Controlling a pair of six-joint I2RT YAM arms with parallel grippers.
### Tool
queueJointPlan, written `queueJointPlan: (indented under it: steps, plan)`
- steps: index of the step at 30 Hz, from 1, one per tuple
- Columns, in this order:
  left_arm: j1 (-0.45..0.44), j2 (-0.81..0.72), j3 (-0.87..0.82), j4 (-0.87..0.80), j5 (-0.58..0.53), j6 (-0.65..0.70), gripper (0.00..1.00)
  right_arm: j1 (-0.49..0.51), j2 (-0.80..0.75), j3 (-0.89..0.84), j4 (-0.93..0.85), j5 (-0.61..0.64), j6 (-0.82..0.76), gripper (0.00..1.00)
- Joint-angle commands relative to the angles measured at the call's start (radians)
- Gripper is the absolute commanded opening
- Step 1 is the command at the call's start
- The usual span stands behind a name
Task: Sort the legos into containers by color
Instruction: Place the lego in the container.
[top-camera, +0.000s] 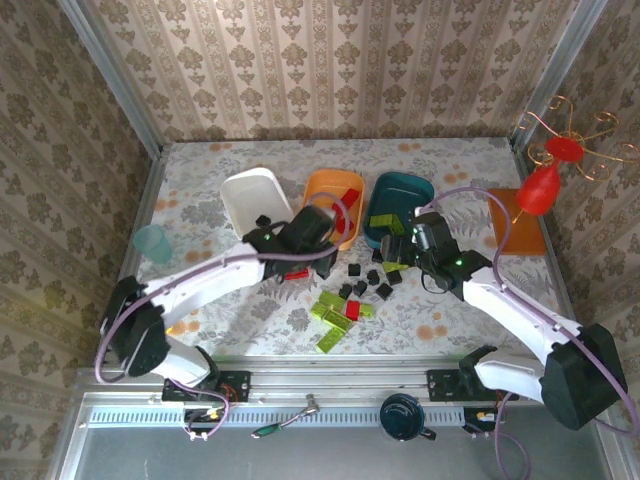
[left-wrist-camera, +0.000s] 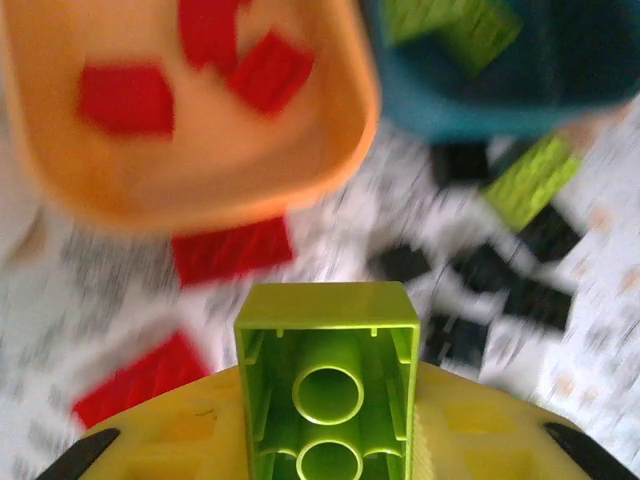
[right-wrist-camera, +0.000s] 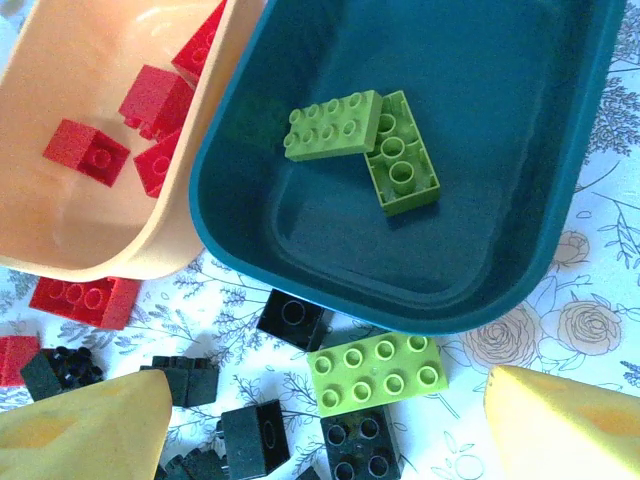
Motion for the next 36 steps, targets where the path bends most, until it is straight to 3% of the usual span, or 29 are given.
queueJointPlan:
  steps: [1, 6, 13, 16, 20, 25, 29, 36]
  plan:
    - [0.039, 0.151, 0.154, 0.084, 0.089, 0.095, 0.29, -0.005, -0.042, -0.024, -0.020, 0.039, 0.025, 0.83]
    - [0.090, 0.429, 0.445, 0.111, 0.213, 0.092, 0.29, -0.005, -0.067, -0.035, -0.049, 0.031, 0.031, 0.83]
    - [0.097, 0.736, 0.808, 0.046, 0.279, 0.045, 0.30, -0.005, -0.122, -0.052, -0.077, 0.027, 0.026, 0.83]
    - [0.098, 0.820, 0.934, 0.029, 0.301, 0.018, 0.37, -0.005, -0.140, -0.060, -0.087, 0.016, 0.024, 0.83]
    - [0.101, 0.844, 0.997, 0.029, 0.317, -0.018, 0.59, -0.005, -0.166, -0.072, -0.094, -0.018, 0.013, 0.83]
    - [0.107, 0.682, 0.846, 0.143, 0.307, -0.041, 0.74, -0.001, -0.170, -0.087, -0.088, -0.097, 0.001, 0.83]
    - [0.113, 0.441, 0.540, 0.302, 0.269, -0.054, 0.81, 0.045, -0.137, -0.092, -0.079, -0.165, -0.023, 0.80]
    - [0.106, -0.023, -0.019, 0.500, 0.168, -0.084, 0.90, 0.208, -0.004, -0.060, -0.035, -0.189, -0.055, 0.76]
